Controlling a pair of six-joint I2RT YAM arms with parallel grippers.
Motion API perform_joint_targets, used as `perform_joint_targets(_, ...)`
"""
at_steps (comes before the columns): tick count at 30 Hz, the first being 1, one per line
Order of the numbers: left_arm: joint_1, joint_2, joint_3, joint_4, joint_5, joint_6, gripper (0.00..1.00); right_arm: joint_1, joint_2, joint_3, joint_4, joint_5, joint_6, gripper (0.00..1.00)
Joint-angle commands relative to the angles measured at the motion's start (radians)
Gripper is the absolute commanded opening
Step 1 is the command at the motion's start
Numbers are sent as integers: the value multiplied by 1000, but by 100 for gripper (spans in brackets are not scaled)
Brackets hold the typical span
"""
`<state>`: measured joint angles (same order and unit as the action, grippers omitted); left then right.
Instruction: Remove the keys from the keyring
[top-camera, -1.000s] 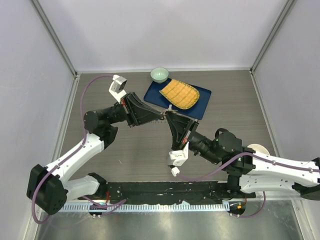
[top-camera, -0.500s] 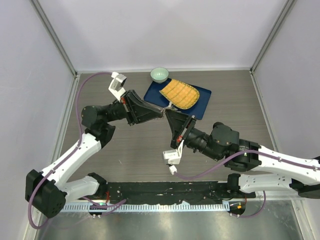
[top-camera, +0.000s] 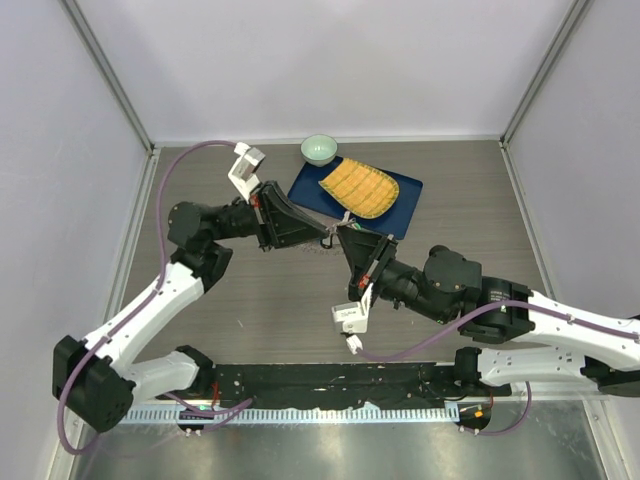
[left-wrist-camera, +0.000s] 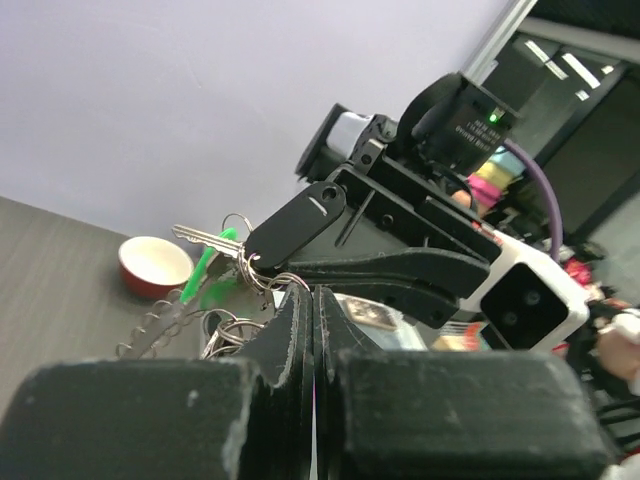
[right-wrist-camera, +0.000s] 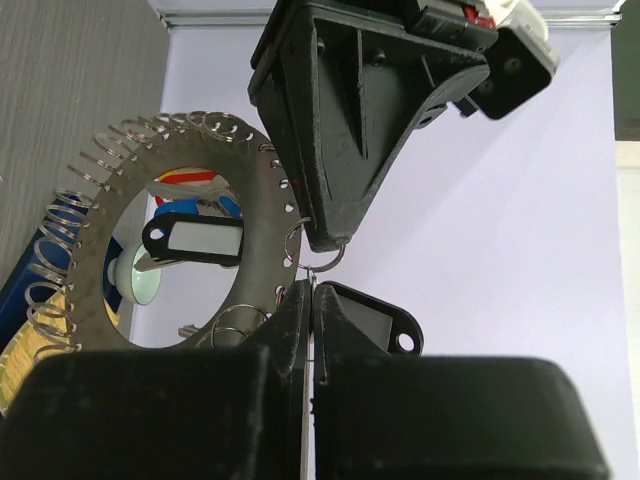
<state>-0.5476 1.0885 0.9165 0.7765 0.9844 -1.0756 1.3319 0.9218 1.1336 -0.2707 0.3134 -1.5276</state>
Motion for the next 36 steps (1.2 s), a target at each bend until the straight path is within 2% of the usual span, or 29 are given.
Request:
perform_joint_targets(1,2,22,107,457,31,-311,0,-33,3,-11,-185,158,-22,1)
perform_joint_targets(2,2,22,116,404,58,-305,0,-34,11,9,-189,147,-22,1)
perform_joint_targets(4,2,-5,125,290,77,-184,0,-33,17,44,-196,127,-6,1)
perform_joint_targets(5,3,-19,125,150,76,-132,0,-31,22,93,-203,118,6,1)
perform_joint_targets(6,3,-30,124,97,73,-42,0,-31,37,119,-214,93,24,1)
perform_joint_targets(10,3,-52,148,-26,85,70,0,-33,58,193,-245,64,109,1)
perform_joint_targets(11,3,-44,162,-92,82,97,0,-33,64,193,-255,67,112,1)
perform_joint_targets(16,35,11,245,-192,77,218,0,-53,110,138,-288,109,66,1)
perform_joint_targets(18,72,45,240,-227,74,259,0,-71,144,173,-286,95,70,1)
perform_joint_targets(21,104,73,197,-120,68,220,0,-154,230,258,-274,31,132,1)
perform_joint_targets(22,113,88,170,-53,62,204,0,-227,245,276,-240,-14,153,1)
perform_joint_targets(23,124,102,167,-49,53,200,0,-258,277,278,-219,-87,164,1)
perform_joint_targets(26,167,168,199,-68,68,190,0,-362,342,326,-170,-164,194,1)
perform_joint_targets(30,248,261,231,19,86,56,0,-499,474,455,-183,-406,349,1)
perform_joint_targets(33,297,349,210,283,105,-105,0,-523,486,476,-177,-489,431,1)
perform_joint_targets(34,302,375,211,451,111,-233,0,-531,483,442,-165,-508,460,1)
perform_joint_targets(36,302,461,243,606,119,-367,0,-551,477,393,-125,-537,471,1)
